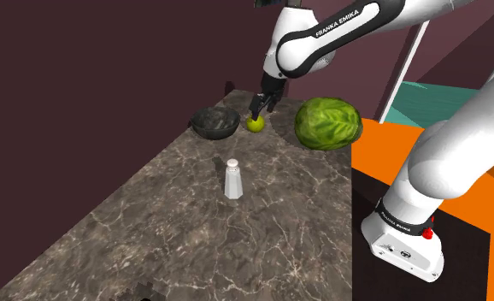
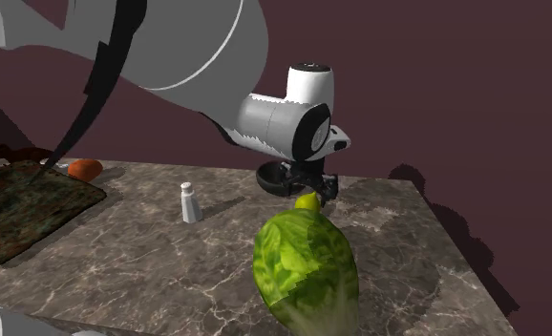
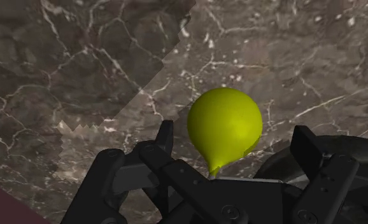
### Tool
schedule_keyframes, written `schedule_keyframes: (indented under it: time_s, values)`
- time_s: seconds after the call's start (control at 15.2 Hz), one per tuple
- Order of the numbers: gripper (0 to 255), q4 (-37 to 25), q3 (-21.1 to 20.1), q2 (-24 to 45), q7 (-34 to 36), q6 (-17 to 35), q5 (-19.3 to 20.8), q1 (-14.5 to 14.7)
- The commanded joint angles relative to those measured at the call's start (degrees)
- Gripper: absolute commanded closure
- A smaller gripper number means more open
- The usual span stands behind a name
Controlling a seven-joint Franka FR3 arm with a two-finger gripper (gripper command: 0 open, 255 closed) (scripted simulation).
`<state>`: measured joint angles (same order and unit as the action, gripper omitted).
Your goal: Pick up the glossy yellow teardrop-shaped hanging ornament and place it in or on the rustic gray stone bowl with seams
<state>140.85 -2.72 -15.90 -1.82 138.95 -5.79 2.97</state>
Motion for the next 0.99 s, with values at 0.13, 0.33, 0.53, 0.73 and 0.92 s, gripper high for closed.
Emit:
schedule_keyframes:
  time_s: [0.13, 0.33, 0.53, 0.73, 0.92]
  values:
    - [0, 0.38, -0.16, 2.88, -0.02, 3.38, -0.22, 0.14]
    - [0, 0.73, -0.25, 4.62, -0.09, 5.47, -0.34, 0.22]
    - [0, 0.73, -0.25, 4.62, -0.09, 5.47, -0.34, 0.22]
    - [0, 0.73, -0.25, 4.62, -0.09, 5.47, -0.34, 0.22]
    - [255, 0.73, -0.25, 4.61, -0.09, 5.46, -0.34, 0.22]
